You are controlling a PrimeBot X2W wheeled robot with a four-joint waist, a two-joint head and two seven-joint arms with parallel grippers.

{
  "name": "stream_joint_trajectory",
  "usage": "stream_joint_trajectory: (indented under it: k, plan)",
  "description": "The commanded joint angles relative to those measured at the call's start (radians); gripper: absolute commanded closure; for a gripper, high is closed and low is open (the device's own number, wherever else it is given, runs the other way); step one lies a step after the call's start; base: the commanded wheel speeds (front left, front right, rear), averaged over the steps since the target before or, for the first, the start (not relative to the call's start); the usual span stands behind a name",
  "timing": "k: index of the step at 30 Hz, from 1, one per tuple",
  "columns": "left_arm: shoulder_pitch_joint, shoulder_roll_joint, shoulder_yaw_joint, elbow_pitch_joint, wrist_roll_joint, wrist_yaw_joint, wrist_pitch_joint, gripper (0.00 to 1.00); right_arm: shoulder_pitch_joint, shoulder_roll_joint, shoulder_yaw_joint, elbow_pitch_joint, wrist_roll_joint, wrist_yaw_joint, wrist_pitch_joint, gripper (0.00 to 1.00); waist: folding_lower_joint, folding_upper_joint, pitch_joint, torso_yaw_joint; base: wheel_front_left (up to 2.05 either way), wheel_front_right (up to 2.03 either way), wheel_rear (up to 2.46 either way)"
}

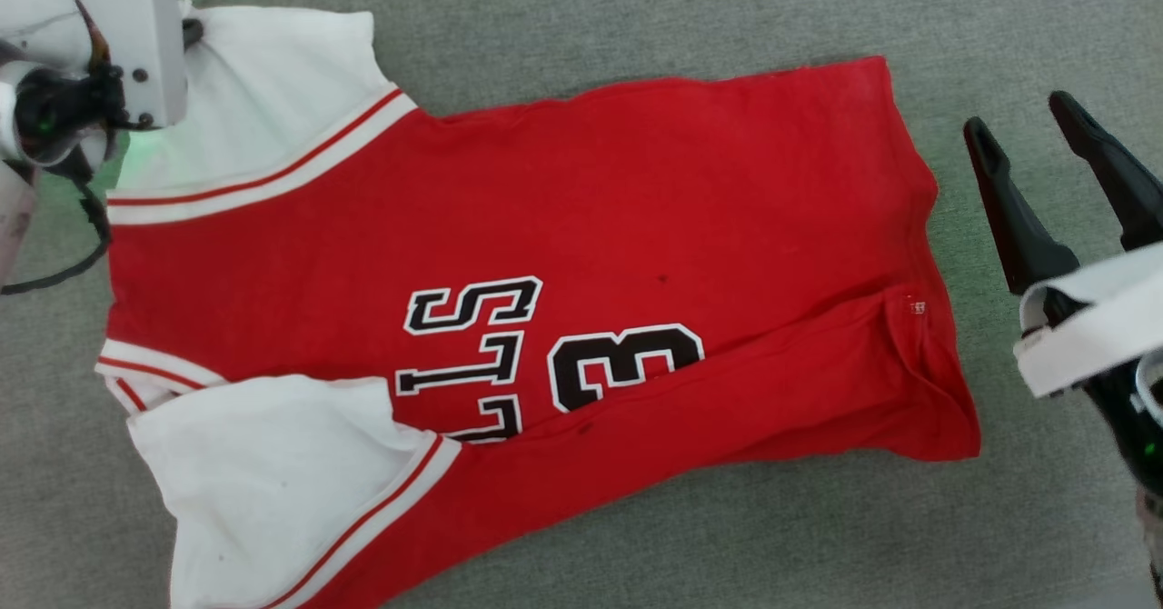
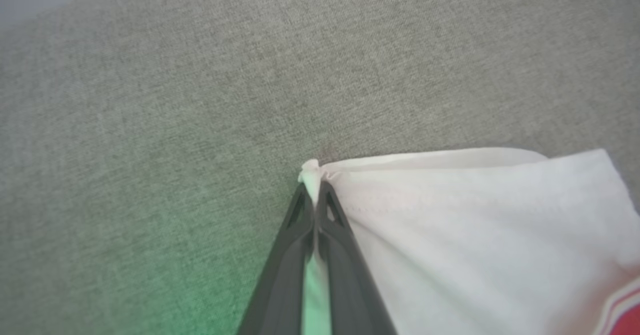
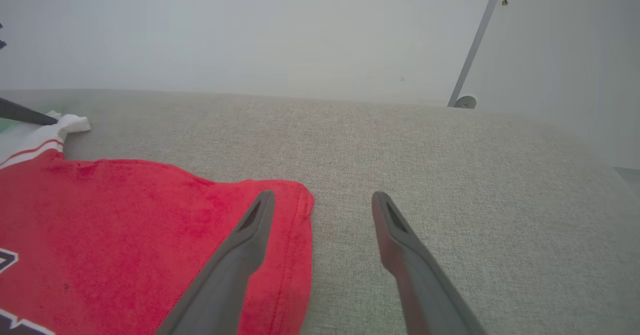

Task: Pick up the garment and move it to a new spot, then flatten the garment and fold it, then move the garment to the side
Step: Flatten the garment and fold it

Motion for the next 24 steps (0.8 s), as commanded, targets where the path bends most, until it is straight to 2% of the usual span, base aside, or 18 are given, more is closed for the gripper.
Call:
stream_joint_trajectory:
  k: [1,5,10,17,21,22,23,24]
  plan:
    - [0.063,-0.01,-0.033,0.026,0.006,-0.002,0.034,1.0,-0.016,-0.005,-0.001,0.005,0.012,-0.001,0.02,0.0,0.0,0.0,-0.001,0.004,0.0,0.0,0.0]
    - [0.047,-0.028,-0.03,0.03,0.006,-0.014,0.013,1.0,-0.104,-0.039,0.039,0.038,0.055,-0.001,0.175,0.0,0.0,0.0,-0.001,0.022,0.0,0.0,0.0]
    - [0.029,-0.05,-0.025,0.038,0.004,-0.028,-0.008,1.0,-0.232,-0.061,0.099,0.147,0.118,-0.001,0.364,0.0,0.0,0.0,0.004,0.047,0.0,0.0,0.0]
    - [0.009,-0.078,-0.02,0.057,0.005,-0.042,-0.036,1.0,-0.387,-0.105,0.185,0.317,0.163,-0.001,0.545,0.0,0.0,0.0,0.015,0.083,0.0,0.0,0.0]
    - [0.006,-0.094,-0.02,0.071,0.003,-0.051,-0.046,1.0,-0.439,-0.104,0.23,0.417,0.204,-0.001,0.633,0.0,0.0,0.0,0.017,0.097,0.0,0.0,0.0]
    - [0.004,-0.097,-0.021,0.074,0.003,-0.051,-0.047,1.0,-0.446,-0.106,0.244,0.436,0.21,-0.001,0.655,0.44,0.0,0.0,0.017,0.1,0.0,0.0,0.0]
    - [0.003,-0.1,-0.021,0.078,0.002,-0.053,-0.05,1.0,-0.456,-0.107,0.267,0.446,0.216,-0.001,0.674,0.69,0.0,0.0,0.017,0.103,0.0,0.0,0.0]
    - [0.002,-0.102,-0.021,0.081,0.003,-0.054,-0.053,1.0,-0.463,-0.109,0.282,0.456,0.226,-0.001,0.687,1.0,0.0,0.0,0.016,0.105,0.0,0.0,0.0]
